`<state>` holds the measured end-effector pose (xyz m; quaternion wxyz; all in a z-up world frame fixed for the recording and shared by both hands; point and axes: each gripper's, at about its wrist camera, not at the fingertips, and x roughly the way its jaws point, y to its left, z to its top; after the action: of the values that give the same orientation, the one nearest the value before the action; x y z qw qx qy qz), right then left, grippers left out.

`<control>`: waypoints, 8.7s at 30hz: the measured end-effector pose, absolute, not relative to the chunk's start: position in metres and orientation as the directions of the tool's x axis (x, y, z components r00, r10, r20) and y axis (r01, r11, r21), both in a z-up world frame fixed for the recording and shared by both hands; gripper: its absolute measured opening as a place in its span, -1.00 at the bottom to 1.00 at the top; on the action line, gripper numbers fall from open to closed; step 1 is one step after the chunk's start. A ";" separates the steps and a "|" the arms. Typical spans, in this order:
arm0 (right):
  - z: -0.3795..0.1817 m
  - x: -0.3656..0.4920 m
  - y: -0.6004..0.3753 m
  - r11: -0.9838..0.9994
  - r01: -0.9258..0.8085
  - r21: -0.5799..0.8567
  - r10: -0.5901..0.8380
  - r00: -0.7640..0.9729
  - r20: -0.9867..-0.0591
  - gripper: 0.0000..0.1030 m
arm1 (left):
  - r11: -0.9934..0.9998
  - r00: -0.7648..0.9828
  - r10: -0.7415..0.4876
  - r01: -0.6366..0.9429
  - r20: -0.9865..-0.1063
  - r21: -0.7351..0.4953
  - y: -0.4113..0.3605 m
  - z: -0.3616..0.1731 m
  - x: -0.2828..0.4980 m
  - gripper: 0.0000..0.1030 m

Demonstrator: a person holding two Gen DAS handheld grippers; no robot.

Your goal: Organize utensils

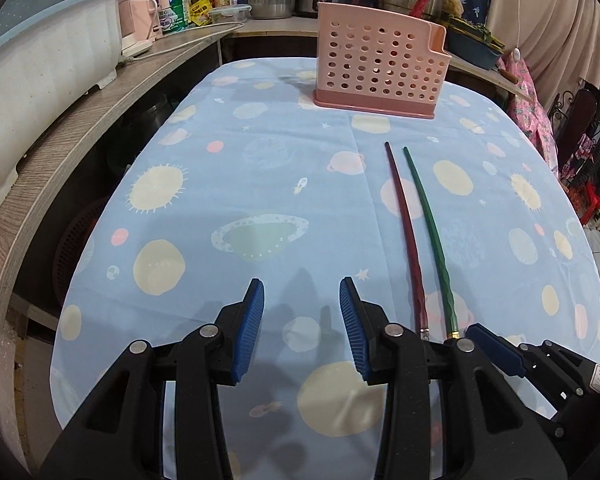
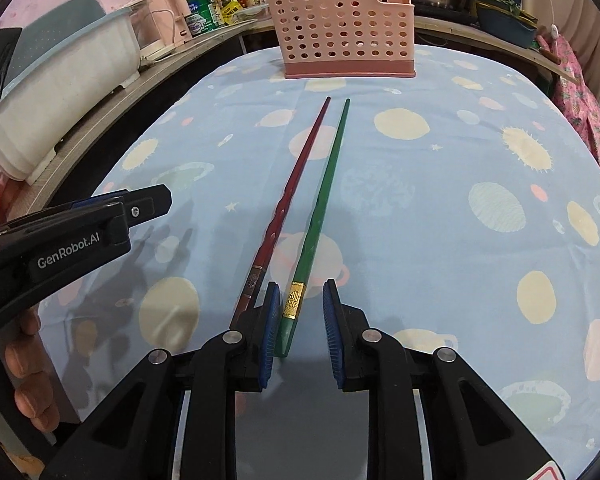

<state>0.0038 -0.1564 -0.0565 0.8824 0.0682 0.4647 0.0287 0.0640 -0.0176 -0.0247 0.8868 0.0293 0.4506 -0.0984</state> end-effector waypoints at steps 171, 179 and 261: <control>0.129 0.160 -0.277 0.974 0.133 0.181 -0.021 0.858 -0.513 -0.45 | 0.989 0.838 -0.093 0.141 -0.537 0.050 -0.078 0.156 0.210 -0.04; 0.114 0.129 -0.282 0.973 0.158 0.166 -0.043 0.837 -0.546 -0.45 | 0.989 0.820 -0.080 0.136 -0.567 0.057 -0.078 0.142 0.188 -0.04; 0.053 0.108 -0.245 0.986 0.165 0.015 -0.110 0.720 -0.685 0.87 | 0.986 0.710 -0.022 0.130 -0.704 0.101 -0.081 0.059 0.165 0.86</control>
<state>0.1085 -0.2453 0.0527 0.9267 0.0376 0.3665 -0.0742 0.1649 -0.0805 0.0589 0.9219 0.0717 0.3785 -0.0411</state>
